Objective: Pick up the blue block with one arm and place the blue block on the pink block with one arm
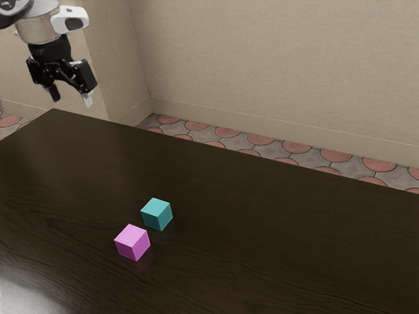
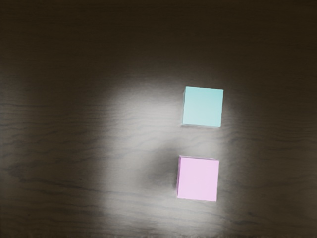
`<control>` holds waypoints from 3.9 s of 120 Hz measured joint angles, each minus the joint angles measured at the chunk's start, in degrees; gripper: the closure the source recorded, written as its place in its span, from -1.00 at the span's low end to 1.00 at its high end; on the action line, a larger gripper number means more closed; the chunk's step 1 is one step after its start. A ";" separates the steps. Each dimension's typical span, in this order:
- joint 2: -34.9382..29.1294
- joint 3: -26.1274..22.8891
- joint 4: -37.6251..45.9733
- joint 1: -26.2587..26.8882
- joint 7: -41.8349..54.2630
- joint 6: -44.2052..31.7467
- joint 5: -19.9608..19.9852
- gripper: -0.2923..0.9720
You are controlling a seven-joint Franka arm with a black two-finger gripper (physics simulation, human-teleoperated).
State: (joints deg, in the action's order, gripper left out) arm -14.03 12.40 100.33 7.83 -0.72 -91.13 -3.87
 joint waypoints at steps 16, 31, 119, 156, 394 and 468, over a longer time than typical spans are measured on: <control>-0.81 -0.29 1.00 0.03 -0.31 -0.63 0.18 -0.54; -0.97 -0.71 6.67 0.04 -1.40 -4.60 1.15 -0.54; 15.53 -2.34 27.82 6.56 -6.45 -39.60 7.91 -0.54; 20.20 -2.20 27.37 0.56 -0.97 -44.27 7.51 -0.54; 4.90 -4.10 43.73 -2.47 0.65 -49.37 4.29 0.03; 7.80 -6.08 43.66 -2.75 -8.60 -49.34 0.57 -0.12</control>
State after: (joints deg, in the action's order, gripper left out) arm -6.23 6.31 143.99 5.08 -9.32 -140.47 -3.30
